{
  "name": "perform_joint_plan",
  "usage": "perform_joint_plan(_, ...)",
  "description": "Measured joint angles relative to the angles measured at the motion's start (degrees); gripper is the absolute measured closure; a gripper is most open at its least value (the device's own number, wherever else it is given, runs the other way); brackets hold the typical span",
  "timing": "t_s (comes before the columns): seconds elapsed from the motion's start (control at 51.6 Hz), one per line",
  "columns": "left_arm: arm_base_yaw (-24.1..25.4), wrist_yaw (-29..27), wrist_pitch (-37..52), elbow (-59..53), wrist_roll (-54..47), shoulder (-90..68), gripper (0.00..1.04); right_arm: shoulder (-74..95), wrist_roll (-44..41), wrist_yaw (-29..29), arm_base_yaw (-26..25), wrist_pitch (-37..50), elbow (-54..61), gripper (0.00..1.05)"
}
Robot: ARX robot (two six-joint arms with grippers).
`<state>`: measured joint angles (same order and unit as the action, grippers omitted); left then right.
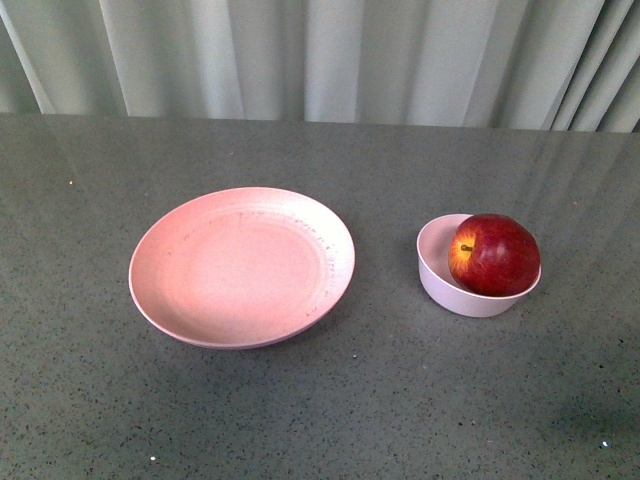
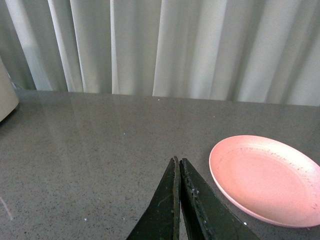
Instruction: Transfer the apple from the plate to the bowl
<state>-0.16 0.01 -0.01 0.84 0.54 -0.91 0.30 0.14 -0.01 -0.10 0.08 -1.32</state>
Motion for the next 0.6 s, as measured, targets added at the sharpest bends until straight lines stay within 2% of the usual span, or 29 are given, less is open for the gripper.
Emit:
perform_joint_plan(0.058,0.0,0.0,0.0,0.0,0.0,0.0,1.03,0.0,0.0,0.0,0.0,0.0,0.0,0.09)
perform_joint_plan(0.097,0.0,0.0,0.0,0.0,0.0,0.0,0.97,0.0,0.0,0.0,0.0,0.0,0.0,0.09)
perform_joint_plan(0.174,0.0,0.0,0.0,0.0,0.0,0.0,0.81,0.0,0.0,0.0,0.0,0.0,0.0,0.09)
perform_joint_plan(0.368,0.0,0.0,0.0,0.0,0.0,0.0,0.53,0.0,0.0,0.0,0.0,0.0,0.0,0.09)
perform_joint_plan(0.562,0.0,0.0,0.0,0.0,0.0,0.0,0.13,0.0,0.0,0.0,0.0,0.0,0.0,0.09)
perform_joint_plan(0.6,0.0,0.0,0.0,0.0,-0.1,0.0,0.07,0.0,0.0,0.0,0.0,0.0,0.0,0.09)
